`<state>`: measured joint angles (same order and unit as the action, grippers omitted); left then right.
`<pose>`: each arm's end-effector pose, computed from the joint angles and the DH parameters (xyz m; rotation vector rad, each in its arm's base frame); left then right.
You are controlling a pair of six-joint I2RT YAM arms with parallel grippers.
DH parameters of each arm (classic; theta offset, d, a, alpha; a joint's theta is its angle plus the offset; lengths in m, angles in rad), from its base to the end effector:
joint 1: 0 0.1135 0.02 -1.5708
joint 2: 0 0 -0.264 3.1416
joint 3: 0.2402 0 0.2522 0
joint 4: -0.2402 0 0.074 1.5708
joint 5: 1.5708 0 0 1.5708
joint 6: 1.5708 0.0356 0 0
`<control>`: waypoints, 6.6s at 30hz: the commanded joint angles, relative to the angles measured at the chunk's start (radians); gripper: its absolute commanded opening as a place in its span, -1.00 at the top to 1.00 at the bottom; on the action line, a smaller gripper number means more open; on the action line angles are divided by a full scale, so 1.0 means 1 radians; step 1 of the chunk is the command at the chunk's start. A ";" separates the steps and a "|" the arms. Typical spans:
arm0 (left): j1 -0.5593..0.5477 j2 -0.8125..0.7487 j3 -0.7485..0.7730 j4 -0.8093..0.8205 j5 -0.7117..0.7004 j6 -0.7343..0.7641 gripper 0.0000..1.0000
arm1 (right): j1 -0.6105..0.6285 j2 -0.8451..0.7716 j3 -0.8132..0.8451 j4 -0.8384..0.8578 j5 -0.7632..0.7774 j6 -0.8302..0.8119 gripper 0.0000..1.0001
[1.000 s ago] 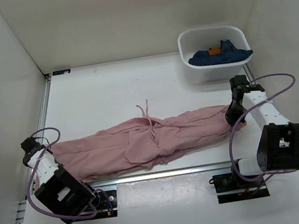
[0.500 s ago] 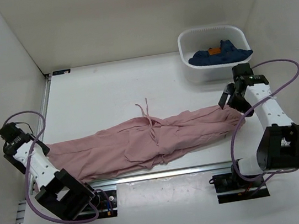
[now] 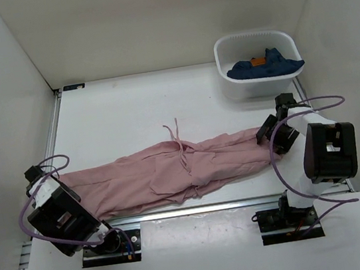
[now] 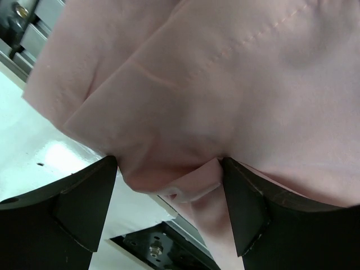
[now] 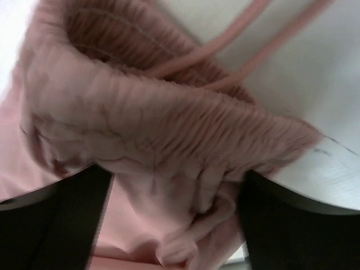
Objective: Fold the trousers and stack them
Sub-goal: Fold the trousers
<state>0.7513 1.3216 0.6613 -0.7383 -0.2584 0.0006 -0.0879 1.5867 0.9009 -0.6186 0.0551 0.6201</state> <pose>0.1427 0.1457 0.1597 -1.1468 2.8176 0.4640 0.2794 -0.0266 0.1631 1.0049 2.6885 0.0248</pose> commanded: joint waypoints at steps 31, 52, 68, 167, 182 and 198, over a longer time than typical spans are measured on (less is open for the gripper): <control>-0.688 0.255 0.183 0.002 0.091 -0.001 -0.57 | 1.053 0.079 0.608 -0.455 0.933 0.306 1.00; -0.699 0.262 0.231 0.013 0.039 -0.001 -0.07 | 1.445 0.432 0.901 -0.017 0.549 -0.085 -0.98; -0.690 0.148 0.403 -0.177 0.030 -0.001 -0.50 | 1.263 0.002 0.490 0.097 0.398 -0.128 0.54; -0.932 0.507 0.682 -0.216 0.122 -0.001 -0.51 | 0.795 -0.194 0.862 -0.579 0.555 -0.152 1.00; -1.070 0.717 0.810 -0.288 0.439 -0.001 -0.56 | 0.974 0.379 1.076 -0.333 0.374 0.030 1.00; -0.972 0.739 0.799 -0.279 0.435 -0.001 -0.31 | 1.050 0.529 1.101 -0.159 0.226 -0.005 -0.52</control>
<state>-0.2806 2.0693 1.4761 -1.0626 0.2176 -0.0162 0.9520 2.0953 2.0109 -0.8471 0.3729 0.6659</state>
